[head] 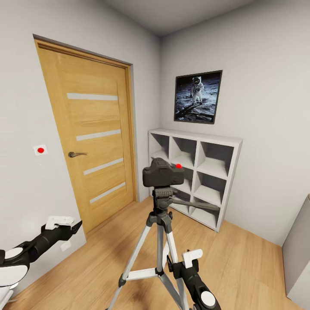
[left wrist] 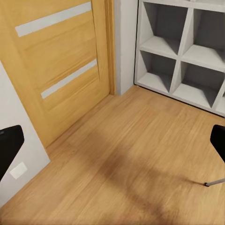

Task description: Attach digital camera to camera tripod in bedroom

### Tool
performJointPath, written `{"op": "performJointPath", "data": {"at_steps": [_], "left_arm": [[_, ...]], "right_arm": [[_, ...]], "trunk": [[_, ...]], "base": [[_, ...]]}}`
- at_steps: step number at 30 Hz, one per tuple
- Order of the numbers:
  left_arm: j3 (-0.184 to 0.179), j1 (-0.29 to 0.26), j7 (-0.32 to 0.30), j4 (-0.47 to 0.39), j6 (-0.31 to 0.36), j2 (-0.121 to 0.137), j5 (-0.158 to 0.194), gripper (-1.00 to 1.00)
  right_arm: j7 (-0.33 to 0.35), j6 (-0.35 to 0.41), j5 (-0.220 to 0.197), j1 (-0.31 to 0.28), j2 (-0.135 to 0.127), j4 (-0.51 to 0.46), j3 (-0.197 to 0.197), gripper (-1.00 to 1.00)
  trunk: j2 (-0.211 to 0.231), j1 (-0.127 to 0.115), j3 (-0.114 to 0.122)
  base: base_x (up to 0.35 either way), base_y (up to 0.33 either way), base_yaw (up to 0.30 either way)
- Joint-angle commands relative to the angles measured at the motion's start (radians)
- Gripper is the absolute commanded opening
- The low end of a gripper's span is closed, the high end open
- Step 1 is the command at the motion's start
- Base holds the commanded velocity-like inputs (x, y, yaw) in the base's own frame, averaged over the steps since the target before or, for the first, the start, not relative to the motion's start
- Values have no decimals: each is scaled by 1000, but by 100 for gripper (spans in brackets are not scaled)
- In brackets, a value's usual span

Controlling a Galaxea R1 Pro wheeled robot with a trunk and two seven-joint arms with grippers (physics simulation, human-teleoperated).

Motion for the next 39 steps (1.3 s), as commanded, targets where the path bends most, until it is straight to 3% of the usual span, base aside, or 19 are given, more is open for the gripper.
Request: {"op": "performJointPath", "data": {"at_steps": [1, 19, 39], "left_arm": [[-4, -2, 2, -1, -5, 0, 4, 100], [-4, -2, 2, -1, -5, 0, 4, 100], [-4, -1, 2, -1, -5, 0, 4, 100]], "right_arm": [[-1, -2, 6, 0, 0, 0, 0, 100], [-1, -2, 6, 0, 0, -1, 0, 100], [-1, -2, 6, 0, 0, -1, 0, 100]], "trunk": [[-1, 0, -1], [-1, 0, -1], [-1, 0, -1]], "base": [[0, 0, 0], [-7, 0, 0], [-315, 0, 0]]}}
